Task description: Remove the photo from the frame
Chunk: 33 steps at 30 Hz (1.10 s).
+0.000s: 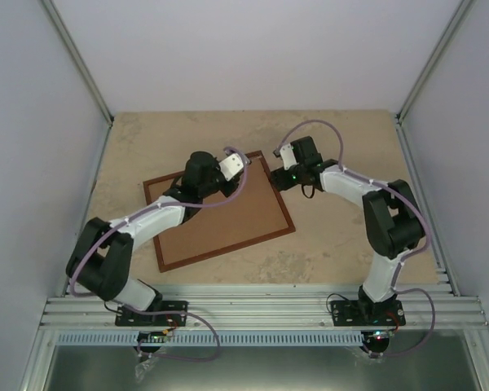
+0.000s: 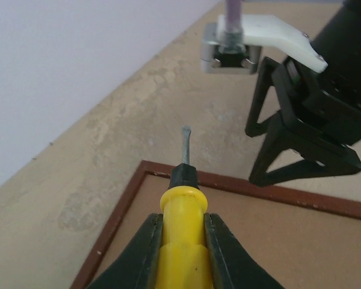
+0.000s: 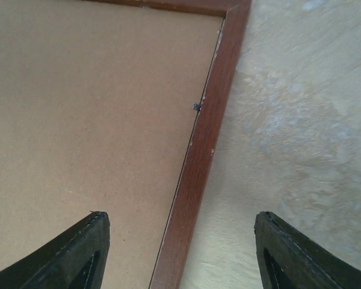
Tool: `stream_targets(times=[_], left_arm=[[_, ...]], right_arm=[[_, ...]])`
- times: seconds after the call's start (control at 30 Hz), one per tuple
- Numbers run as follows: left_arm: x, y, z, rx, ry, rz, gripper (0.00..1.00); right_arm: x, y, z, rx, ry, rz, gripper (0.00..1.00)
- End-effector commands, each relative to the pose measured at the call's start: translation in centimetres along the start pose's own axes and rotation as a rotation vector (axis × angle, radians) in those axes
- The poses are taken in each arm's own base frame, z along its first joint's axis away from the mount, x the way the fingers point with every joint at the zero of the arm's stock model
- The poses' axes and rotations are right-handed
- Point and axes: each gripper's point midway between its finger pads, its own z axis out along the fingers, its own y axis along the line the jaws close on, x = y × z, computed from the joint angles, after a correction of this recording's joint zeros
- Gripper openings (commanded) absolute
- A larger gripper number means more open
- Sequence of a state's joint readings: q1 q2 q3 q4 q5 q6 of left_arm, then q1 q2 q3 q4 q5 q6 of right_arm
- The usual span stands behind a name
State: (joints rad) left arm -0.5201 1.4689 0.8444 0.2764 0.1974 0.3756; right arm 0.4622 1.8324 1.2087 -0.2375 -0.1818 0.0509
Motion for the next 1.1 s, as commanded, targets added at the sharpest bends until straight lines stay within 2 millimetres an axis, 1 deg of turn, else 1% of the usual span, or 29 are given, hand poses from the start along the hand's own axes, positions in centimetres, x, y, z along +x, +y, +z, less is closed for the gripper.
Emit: stream_targets(times=[0.0,0.07,0.2,0.3,0.57,0.67,0.73,0.83,1.07], left_arm=[[-0.4,-0.8,1.3,0.072,-0.038,0.060,0.00],[0.1,-1.1,1.7,0.094,-0.028,0.057,0.00],[2.1,-1.5,2.5,0.149,0.021,0.036,0.00],[3.4,-1.6,3.4,0.169,0.063,0.011,0.00],[6.4,-1.5,4.3,0.156,0.138,0.004,0.00],[7.0,-1.3,4.6,0.157,0.160,-0.007,0.00],[7.0,-1.3,4.6,0.165,0.163,-0.007,0.00],[7.2,-1.2,4.7,0.159,0.173,-0.007,0.00],[7.0,-1.8,5.0,0.201,0.174,-0.051,0.00]], right_arm=[[-0.2,0.5,1.5,-0.046,0.024,0.041,0.65],[-0.2,0.6,2.4,-0.059,0.037,0.046,0.63],[0.4,0.8,4.1,-0.090,0.072,0.056,0.53],[0.9,0.7,5.0,-0.090,0.088,0.066,0.52],[1.8,0.5,6.3,-0.077,0.120,0.082,0.47],[2.5,0.1,6.7,-0.050,0.138,0.092,0.44],[3.1,-0.2,6.9,-0.033,0.155,0.093,0.39],[3.9,-0.4,6.6,-0.017,0.172,0.092,0.28],[5.6,-0.2,4.9,-0.012,0.173,0.082,0.17]])
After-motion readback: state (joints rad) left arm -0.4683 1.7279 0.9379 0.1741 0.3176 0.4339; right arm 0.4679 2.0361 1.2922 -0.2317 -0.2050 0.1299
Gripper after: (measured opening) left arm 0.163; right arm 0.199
